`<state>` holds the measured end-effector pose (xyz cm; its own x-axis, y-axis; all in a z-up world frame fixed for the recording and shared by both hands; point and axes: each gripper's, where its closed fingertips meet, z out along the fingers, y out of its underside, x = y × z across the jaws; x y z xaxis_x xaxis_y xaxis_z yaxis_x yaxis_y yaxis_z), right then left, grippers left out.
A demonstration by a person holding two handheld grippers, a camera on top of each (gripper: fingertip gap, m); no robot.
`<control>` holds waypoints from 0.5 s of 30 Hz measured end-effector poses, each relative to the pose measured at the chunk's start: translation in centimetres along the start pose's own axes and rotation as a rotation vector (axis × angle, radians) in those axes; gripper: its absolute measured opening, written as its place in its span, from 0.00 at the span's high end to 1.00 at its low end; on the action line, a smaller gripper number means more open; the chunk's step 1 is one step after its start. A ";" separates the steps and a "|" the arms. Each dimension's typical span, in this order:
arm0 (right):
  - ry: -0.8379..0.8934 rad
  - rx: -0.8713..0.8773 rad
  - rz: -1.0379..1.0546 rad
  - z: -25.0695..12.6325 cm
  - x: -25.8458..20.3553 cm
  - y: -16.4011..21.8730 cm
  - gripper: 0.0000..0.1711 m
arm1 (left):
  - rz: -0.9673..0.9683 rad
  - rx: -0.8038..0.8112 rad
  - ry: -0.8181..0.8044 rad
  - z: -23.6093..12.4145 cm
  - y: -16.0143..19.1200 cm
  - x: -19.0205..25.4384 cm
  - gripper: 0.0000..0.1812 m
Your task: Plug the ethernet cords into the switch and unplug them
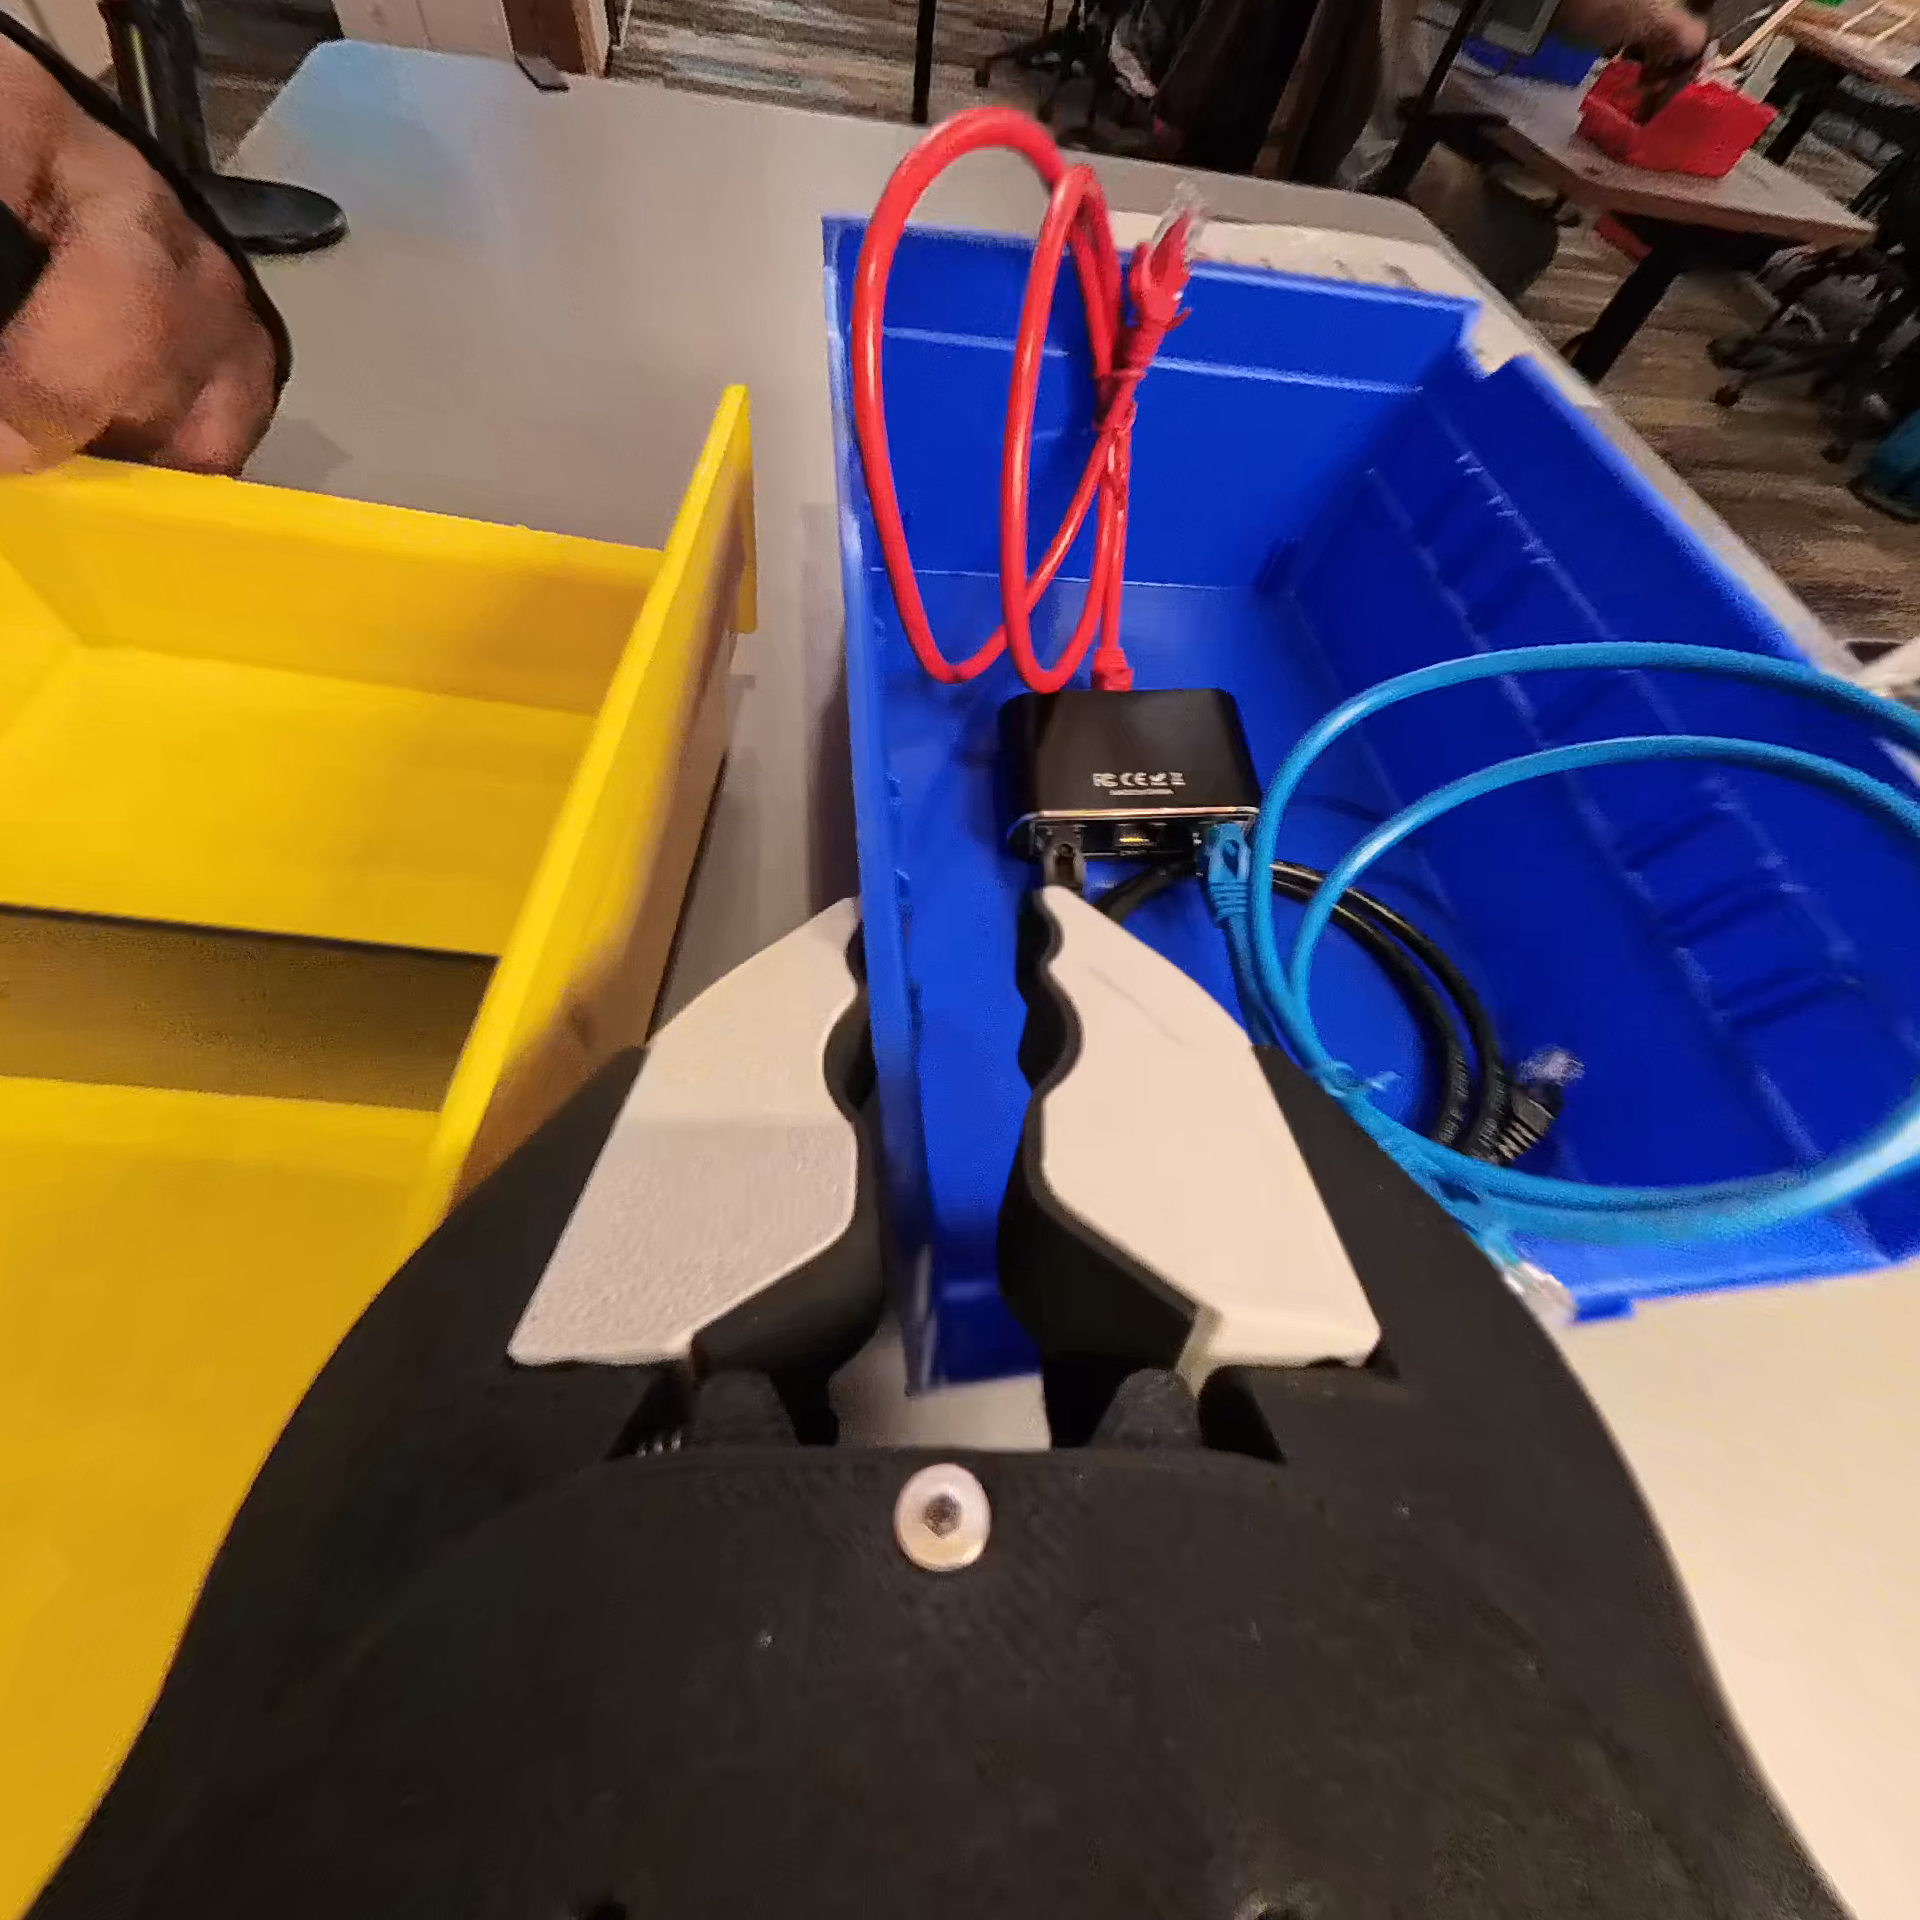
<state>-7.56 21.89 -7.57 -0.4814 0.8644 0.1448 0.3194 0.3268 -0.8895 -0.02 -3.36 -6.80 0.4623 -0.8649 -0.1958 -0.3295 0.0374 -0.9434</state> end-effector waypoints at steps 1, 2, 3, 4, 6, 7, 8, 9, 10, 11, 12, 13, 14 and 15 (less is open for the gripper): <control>0.011 0.001 -0.001 -0.7 0.3 -0.1 0.83 | -0.008 0.033 -0.008 -0.6 -0.5 -0.2 0.93; 0.026 -0.005 -0.004 -1.4 0.7 0.0 0.81 | -0.017 0.068 -0.024 -1.4 -1.2 -0.6 0.92; 0.050 -0.027 -0.013 -2.0 1.1 0.3 0.80 | -0.026 0.105 -0.040 -2.3 -1.8 -1.1 0.90; 0.080 -0.043 -0.024 -2.6 1.5 0.5 0.79 | -0.036 0.141 -0.066 -3.3 -2.6 -1.8 0.90; 0.122 -0.050 -0.024 -4.0 2.1 0.7 0.79 | -0.066 0.206 -0.137 -5.3 -3.9 -3.8 0.89; 0.134 -0.049 -0.012 -4.6 2.3 0.7 0.78 | -0.088 0.230 -0.183 -6.3 -4.3 -5.1 0.88; 0.147 -0.052 0.001 -5.3 2.4 0.8 0.77 | -0.122 0.240 -0.251 -7.2 -4.5 -6.8 0.86; 0.167 -0.065 0.014 -5.9 2.7 0.9 0.75 | -0.174 0.228 -0.341 -8.2 -4.2 -9.1 0.85; 0.195 -0.084 0.025 -6.7 2.9 1.2 0.74 | -0.239 0.203 -0.441 -9.2 -3.5 -11.5 0.83; 0.226 -0.102 0.040 -7.6 3.2 1.4 0.73 | -0.314 0.168 -0.548 -10.3 -2.5 -14.1 0.81; 0.270 -0.127 0.074 -8.6 3.5 1.7 0.73 | -0.397 0.112 -0.657 -11.4 -1.1 -16.5 0.79; 0.322 -0.148 0.116 -9.8 3.9 1.9 0.74 | -0.475 0.048 -0.748 -12.5 0.5 -18.5 0.77; 0.352 -0.156 0.159 -11.0 3.9 2.0 0.73 | -0.539 -0.014 -0.811 -13.3 2.0 -20.1 0.76; 0.373 -0.154 0.203 -12.3 3.6 2.0 0.73 | -0.593 -0.065 -0.849 -13.9 3.3 -21.4 0.74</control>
<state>1.35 30.32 -3.49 -0.0789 0.9862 0.1457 0.5081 0.1655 -0.8452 -22.44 8.30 -2.02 0.9843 -0.0968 0.1475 0.1084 -0.3277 -0.9385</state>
